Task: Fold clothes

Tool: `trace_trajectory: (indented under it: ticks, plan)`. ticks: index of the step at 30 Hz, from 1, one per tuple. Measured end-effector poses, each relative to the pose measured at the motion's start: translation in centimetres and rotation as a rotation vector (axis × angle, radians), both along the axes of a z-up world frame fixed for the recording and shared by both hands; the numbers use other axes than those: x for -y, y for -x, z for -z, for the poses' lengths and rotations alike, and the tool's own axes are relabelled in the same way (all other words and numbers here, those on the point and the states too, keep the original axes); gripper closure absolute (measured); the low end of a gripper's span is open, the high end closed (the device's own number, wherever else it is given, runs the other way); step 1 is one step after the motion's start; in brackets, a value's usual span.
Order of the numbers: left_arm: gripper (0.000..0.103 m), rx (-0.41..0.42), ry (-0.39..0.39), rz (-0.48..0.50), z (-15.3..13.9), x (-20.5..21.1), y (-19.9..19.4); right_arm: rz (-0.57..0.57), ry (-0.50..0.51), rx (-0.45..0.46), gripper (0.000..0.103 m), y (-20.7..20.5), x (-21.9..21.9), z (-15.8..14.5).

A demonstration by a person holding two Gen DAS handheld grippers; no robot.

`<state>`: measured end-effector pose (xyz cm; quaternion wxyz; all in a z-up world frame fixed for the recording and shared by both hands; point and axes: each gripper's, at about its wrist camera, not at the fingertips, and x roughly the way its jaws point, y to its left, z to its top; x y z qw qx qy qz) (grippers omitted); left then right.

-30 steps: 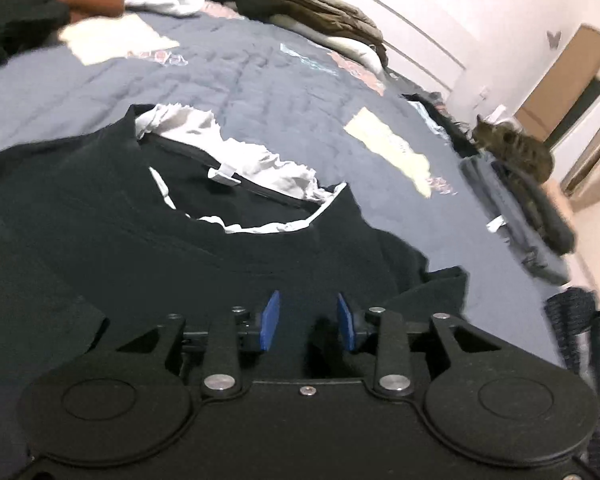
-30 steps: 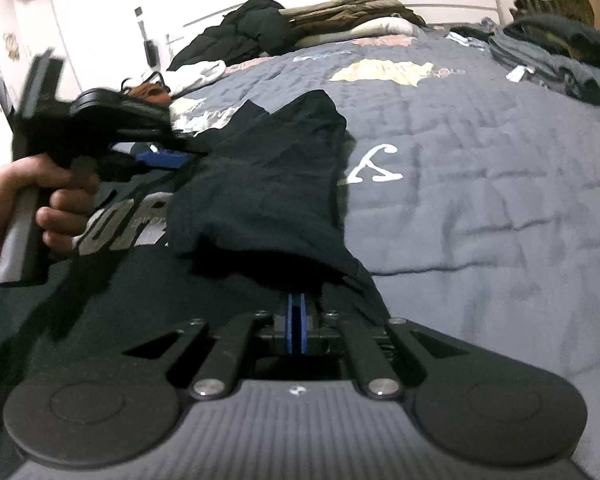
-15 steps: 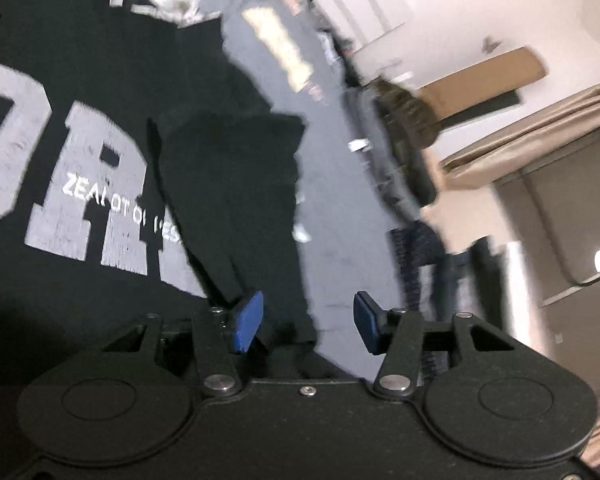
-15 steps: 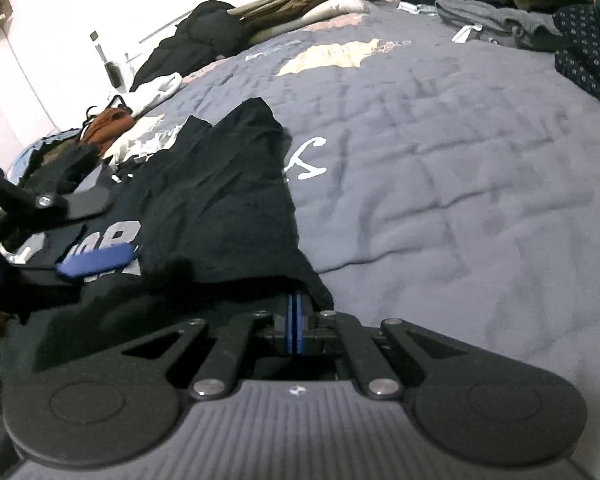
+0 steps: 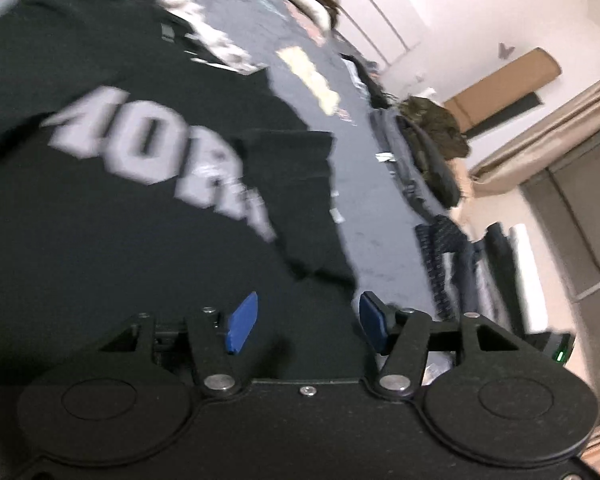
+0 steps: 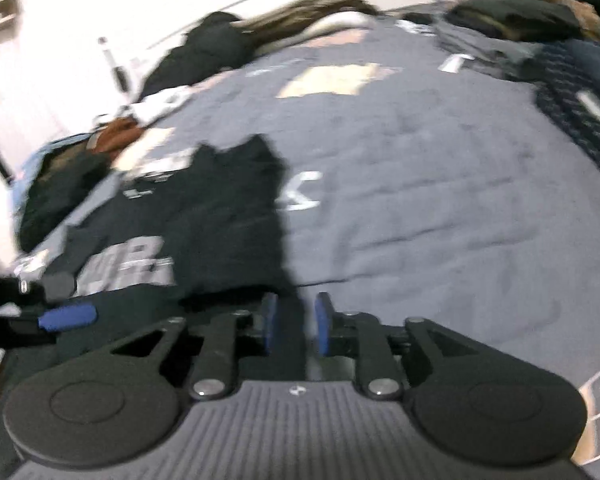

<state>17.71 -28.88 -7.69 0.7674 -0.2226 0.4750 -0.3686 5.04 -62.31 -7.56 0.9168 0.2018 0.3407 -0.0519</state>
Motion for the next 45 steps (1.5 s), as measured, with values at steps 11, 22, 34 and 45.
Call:
trace_trajectory:
  ticks: [11, 22, 34, 45]
  plan:
    - [0.046, 0.212, -0.348, -0.138, -5.6, -10.9, 8.9, 0.005, 0.095, 0.051, 0.062, 4.4, -4.8, -4.4]
    - [0.036, 0.335, -0.441, -0.183, -5.6, -16.3, 16.0, 0.095, 0.124, 0.017, 0.059, 14.7, -10.0, -3.4]
    - [0.033, 0.335, -0.542, -0.198, -4.6, -20.1, 19.3, 0.125, 0.220, -0.056, 0.058, 23.5, -12.0, -2.8]
    - [0.033, 0.168, -0.527, -0.301, -4.1, -26.4, 19.5, 0.176, 0.150, -0.171, 0.057, 26.6, -11.4, -1.2]
